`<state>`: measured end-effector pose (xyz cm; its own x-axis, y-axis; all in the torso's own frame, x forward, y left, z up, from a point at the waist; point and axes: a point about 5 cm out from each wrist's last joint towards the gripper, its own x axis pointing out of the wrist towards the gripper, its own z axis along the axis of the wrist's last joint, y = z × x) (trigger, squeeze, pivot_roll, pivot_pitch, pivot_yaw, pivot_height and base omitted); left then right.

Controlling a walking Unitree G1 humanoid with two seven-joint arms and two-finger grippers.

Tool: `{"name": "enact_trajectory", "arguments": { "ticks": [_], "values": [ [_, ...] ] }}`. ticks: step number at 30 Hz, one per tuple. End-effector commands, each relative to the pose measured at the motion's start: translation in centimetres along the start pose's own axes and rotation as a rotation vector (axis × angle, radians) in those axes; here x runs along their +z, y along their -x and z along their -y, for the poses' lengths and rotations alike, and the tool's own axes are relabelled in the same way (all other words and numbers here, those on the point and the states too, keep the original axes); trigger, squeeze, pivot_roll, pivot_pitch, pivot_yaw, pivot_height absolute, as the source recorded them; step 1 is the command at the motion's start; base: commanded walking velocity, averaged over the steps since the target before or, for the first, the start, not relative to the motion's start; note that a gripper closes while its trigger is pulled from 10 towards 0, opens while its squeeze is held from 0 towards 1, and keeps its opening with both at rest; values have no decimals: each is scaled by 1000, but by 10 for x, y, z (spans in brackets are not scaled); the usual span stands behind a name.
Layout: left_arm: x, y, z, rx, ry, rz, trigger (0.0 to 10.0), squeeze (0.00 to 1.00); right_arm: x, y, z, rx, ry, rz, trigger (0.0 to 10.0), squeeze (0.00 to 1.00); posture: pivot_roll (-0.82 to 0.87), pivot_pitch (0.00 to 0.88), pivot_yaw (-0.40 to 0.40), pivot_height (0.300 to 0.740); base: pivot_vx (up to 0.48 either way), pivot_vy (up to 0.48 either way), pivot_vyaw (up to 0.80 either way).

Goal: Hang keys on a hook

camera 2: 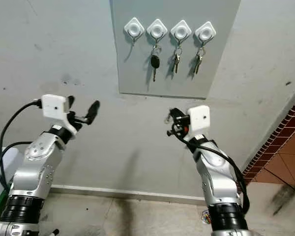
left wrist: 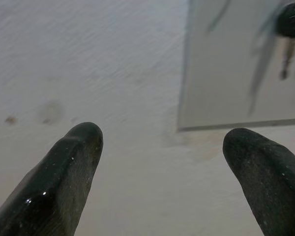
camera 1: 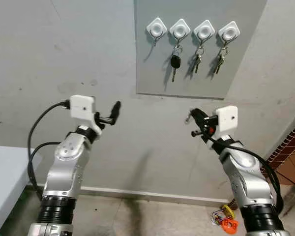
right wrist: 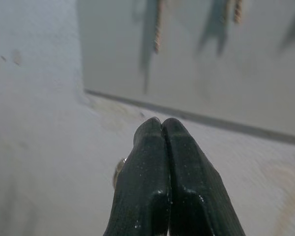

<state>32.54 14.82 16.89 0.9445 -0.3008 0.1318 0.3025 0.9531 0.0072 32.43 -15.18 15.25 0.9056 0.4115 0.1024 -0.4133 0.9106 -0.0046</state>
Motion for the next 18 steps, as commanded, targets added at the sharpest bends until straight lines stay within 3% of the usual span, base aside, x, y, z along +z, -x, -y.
{"name": "enact_trajectory", "arguments": {
  "ticks": [1, 7, 18],
  "values": [
    [6, -1, 3, -25, -20, 17, 10000, 0, 7, -7, -3, 29, -7, 22, 10000, 0, 6, 7, 9, 740, 0, 0, 0],
    [14, -8, 5, -29, -36, 40, 10000, 0, 21, -22, -13, 72, -26, 80, 10000, 0, 4, 1, 14, 740, 0, 0, 0],
    [11, -4, -9, 37, -18, 27, 10000, 0, 14, -20, -19, 51, -49, 88, 10000, 0, 10, 9, 11, 740, 0, 0, 0]
  ]
}}
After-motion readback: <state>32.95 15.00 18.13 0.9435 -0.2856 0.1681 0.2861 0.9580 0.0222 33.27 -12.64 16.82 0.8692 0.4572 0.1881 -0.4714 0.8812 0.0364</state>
